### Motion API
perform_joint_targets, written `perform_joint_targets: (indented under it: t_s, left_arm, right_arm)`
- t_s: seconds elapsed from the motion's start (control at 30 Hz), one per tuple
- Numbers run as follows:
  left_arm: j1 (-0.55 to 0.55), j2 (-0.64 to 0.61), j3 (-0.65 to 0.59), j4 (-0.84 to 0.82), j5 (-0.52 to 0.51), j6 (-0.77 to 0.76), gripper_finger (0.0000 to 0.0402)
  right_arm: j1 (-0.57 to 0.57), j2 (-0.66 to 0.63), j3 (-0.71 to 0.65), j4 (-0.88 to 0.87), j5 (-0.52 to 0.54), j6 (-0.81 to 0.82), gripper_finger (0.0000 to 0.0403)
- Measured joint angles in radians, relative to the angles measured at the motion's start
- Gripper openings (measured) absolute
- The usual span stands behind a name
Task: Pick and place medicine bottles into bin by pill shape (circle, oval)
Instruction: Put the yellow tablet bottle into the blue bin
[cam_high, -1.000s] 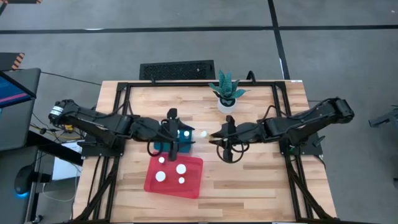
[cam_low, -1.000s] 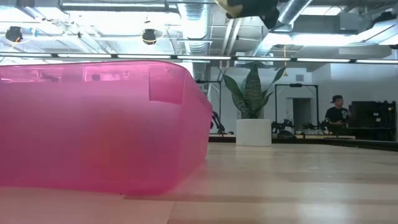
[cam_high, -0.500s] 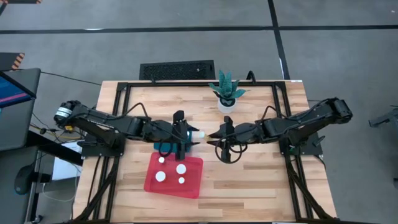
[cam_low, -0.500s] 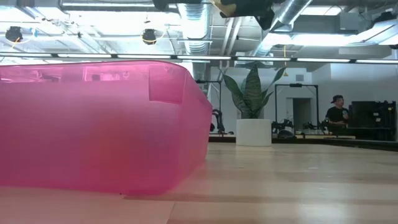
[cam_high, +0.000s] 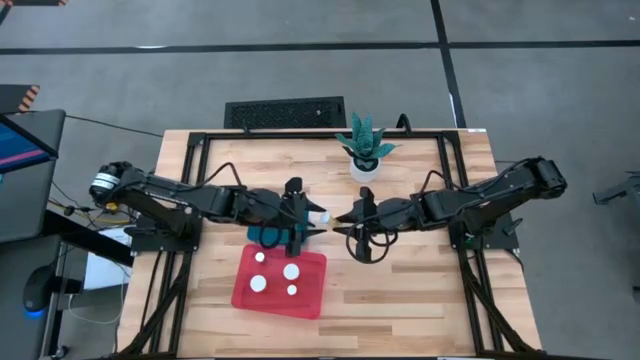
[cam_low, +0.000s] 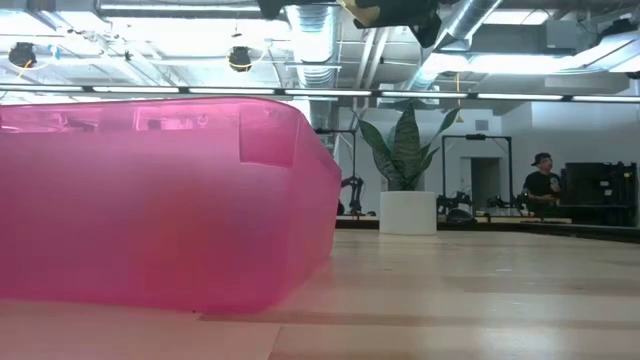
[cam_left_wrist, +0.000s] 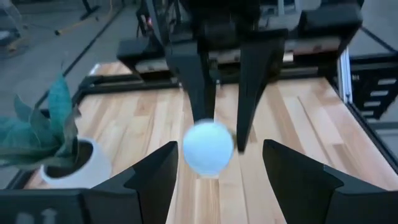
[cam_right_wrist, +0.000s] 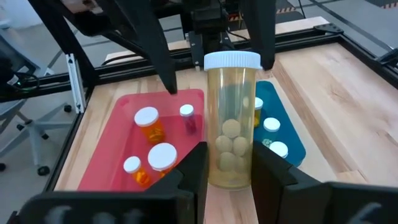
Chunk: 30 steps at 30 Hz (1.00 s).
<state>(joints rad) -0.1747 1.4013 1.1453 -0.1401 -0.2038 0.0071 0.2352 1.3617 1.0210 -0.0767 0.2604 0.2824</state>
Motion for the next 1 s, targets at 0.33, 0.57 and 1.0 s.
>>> perform_joint_targets:
  t_s: [0.33,0.57,1.0]
  left_arm:
    - [0.025,0.008,0.000,0.027,0.066,-0.008,0.0222]
    - [0.033,0.008,0.000,0.023,0.110,-0.007,0.0183]
    - [0.035,0.008,0.000,0.026,0.133,-0.001,0.0138]
  right_arm:
    - [0.000,0.001,0.000,-0.007,-0.015,-0.003,0.0102]
    - [0.000,0.001,0.000,-0.013,-0.024,-0.003,0.0102]
    - [0.001,0.001,0.000,-0.018,-0.032,-0.022,0.0102]
